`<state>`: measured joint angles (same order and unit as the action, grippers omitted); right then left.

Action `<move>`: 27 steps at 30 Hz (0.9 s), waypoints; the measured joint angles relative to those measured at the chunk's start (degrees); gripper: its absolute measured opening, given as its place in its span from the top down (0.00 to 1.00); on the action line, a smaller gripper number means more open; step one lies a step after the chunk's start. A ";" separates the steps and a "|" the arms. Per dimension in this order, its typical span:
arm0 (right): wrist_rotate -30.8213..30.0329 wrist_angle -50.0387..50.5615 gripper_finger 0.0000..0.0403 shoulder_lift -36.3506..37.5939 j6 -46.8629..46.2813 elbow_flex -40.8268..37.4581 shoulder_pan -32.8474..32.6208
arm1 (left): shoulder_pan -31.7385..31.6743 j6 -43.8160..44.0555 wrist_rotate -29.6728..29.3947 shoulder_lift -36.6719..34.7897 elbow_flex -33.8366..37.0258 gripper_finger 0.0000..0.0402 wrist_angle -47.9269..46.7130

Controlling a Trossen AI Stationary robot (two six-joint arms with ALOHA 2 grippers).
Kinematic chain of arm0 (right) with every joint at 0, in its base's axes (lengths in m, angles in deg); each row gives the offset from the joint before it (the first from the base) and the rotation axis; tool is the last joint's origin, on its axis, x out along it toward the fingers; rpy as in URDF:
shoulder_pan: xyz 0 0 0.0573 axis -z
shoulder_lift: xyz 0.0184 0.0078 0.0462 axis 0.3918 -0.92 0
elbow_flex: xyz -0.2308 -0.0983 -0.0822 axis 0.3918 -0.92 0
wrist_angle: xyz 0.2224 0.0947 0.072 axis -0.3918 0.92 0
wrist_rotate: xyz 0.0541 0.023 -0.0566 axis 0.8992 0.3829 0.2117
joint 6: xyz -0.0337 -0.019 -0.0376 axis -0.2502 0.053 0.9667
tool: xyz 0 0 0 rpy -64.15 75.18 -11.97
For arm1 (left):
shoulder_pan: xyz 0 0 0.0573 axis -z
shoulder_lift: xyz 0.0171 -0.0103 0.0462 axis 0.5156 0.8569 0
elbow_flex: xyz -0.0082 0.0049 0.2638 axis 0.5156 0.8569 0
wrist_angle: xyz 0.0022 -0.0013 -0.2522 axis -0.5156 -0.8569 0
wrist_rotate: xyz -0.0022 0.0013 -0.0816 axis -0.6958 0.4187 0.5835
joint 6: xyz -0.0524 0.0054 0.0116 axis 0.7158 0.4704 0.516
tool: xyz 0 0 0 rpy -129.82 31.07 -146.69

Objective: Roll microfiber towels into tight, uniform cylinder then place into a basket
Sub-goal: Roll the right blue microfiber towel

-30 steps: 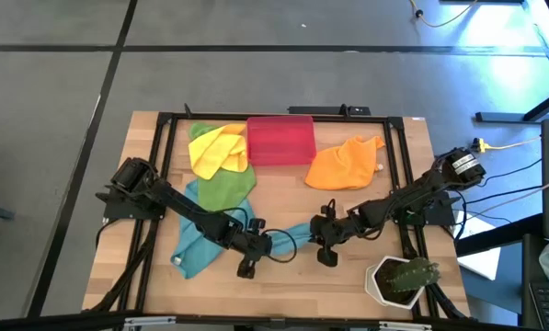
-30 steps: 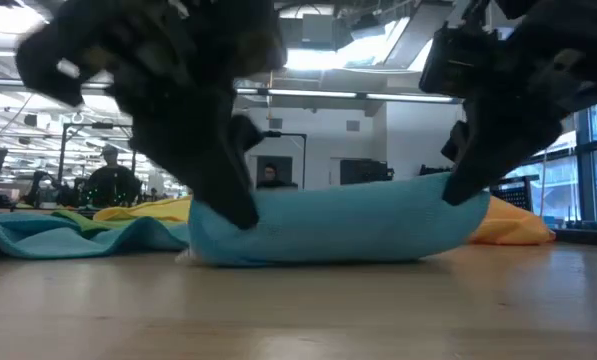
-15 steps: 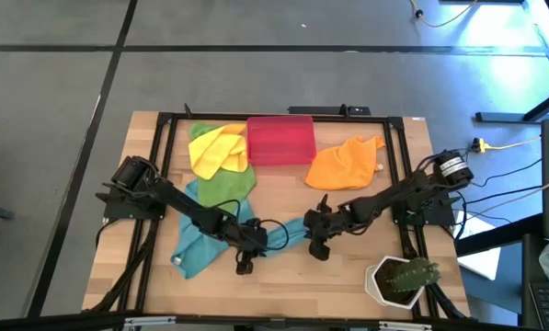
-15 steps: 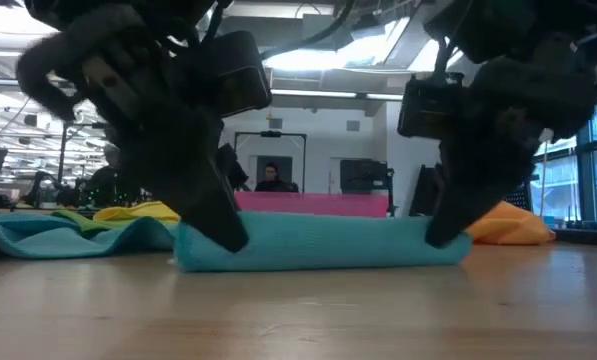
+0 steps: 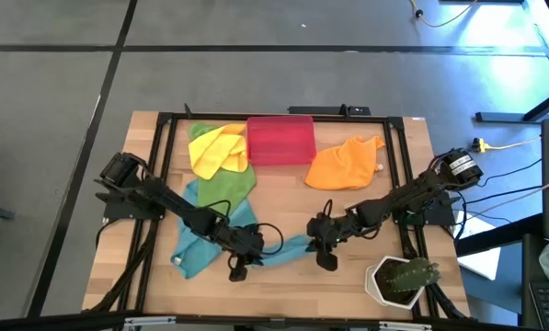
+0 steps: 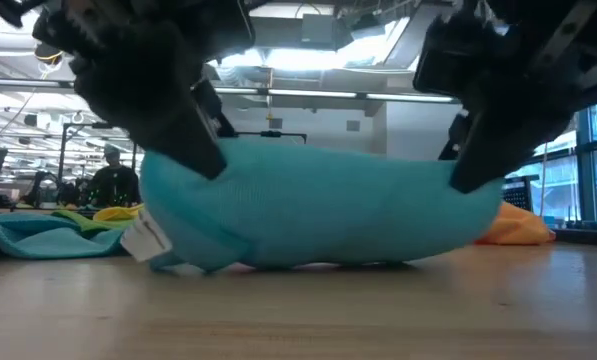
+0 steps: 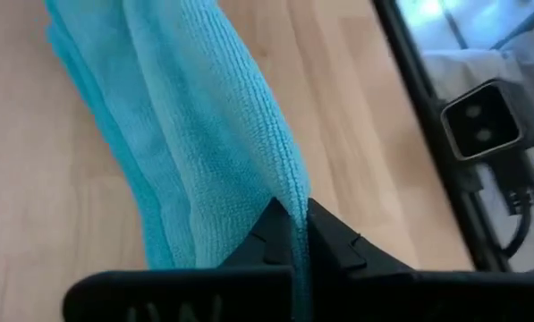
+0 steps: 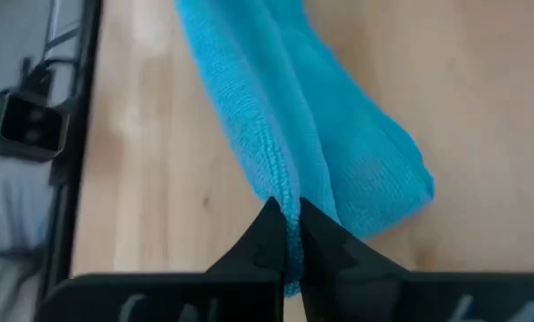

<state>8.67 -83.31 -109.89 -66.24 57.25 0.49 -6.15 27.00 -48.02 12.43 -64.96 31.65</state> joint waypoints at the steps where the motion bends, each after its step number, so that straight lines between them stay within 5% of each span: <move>1: -1.44 0.05 0.97 -0.20 -0.74 -0.02 0.25 | -0.01 0.00 -0.34 0.04 0.03 1.00 -0.49; 10: -7.53 -1.52 0.96 -7.22 -2.45 0.12 5.02 | -1.98 5.97 -4.57 0.51 3.27 1.00 -3.95; 27: -2.25 -6.95 0.96 -9.74 6.57 -0.07 7.00 | -2.03 7.08 -4.11 0.39 6.27 1.00 -1.32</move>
<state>6.43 -90.26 -119.63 -59.68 57.17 7.49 -8.18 34.08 -52.13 12.82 -58.69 30.33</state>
